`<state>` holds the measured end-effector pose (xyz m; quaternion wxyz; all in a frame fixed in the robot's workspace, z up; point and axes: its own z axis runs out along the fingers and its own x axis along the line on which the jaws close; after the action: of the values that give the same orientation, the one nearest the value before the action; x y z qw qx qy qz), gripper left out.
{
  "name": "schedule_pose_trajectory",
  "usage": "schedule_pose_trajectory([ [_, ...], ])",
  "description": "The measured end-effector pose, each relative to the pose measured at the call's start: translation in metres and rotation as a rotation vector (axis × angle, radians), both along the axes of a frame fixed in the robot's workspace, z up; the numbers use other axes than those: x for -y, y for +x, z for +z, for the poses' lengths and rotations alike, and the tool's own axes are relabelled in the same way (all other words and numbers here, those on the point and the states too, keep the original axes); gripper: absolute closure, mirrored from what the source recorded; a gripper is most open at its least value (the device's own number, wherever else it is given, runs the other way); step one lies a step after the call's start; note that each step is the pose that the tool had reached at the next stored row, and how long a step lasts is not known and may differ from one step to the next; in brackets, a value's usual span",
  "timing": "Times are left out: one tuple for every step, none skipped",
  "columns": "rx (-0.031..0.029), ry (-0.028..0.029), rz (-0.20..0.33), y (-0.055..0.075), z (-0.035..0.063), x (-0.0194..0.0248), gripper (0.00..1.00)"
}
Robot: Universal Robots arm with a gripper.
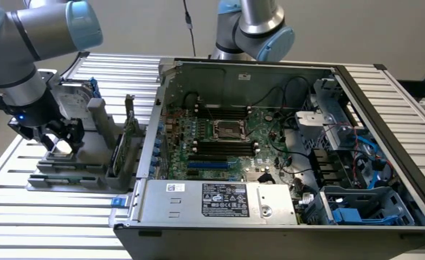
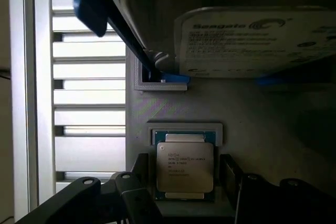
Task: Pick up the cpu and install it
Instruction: 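Pick up the cpu and move it towards the insertion slot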
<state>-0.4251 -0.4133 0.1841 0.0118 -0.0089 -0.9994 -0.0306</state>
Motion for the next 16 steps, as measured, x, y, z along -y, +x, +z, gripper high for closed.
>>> schedule_pose_trajectory([
  [-0.0001, 0.0000, 0.000, 0.0000, -0.0001, 0.0001, 0.35],
  [0.0000, 0.0000, 0.000, 0.0000, -0.0004, 0.0001, 0.35],
  [0.0000, 0.0000, 0.000, 0.0000, -0.0006, 0.0002, 0.35],
  [-0.0002, -0.0001, 0.000, 0.0000, -0.0007, 0.0002, 0.37],
  [-0.0003, -0.0001, 0.000, -0.0001, -0.0008, 0.0003, 0.37],
  [-0.0004, -0.0002, 0.000, 0.0000, -0.0008, 0.0003, 0.37],
  [-0.0004, -0.0002, 0.000, -0.0001, -0.0009, 0.0003, 0.44],
  [-0.0003, -0.0001, 0.000, -0.0001, -0.0010, 0.0003, 0.44],
  [-0.0003, 0.0000, 0.000, 0.0000, -0.0011, 0.0003, 0.44],
  [-0.0005, 0.0000, 0.000, 0.0000, -0.0011, 0.0003, 0.44],
  [-0.0006, 0.0000, 0.000, 0.0000, -0.0010, 0.0003, 0.45],
  [-0.0008, 0.0002, 0.000, 0.0000, -0.0010, 0.0003, 0.45],
  [-0.0008, 0.0009, 0.000, 0.0000, -0.0010, 0.0003, 0.45],
  [-0.0009, 0.0023, 0.000, 0.0000, -0.0004, 0.0003, 0.45],
  [-0.0010, 0.0041, 0.000, 0.0000, 0.0013, 0.0003, 0.45],
  [-0.0013, 0.0061, 0.000, 0.0000, 0.0037, 0.0003, 0.45],
])
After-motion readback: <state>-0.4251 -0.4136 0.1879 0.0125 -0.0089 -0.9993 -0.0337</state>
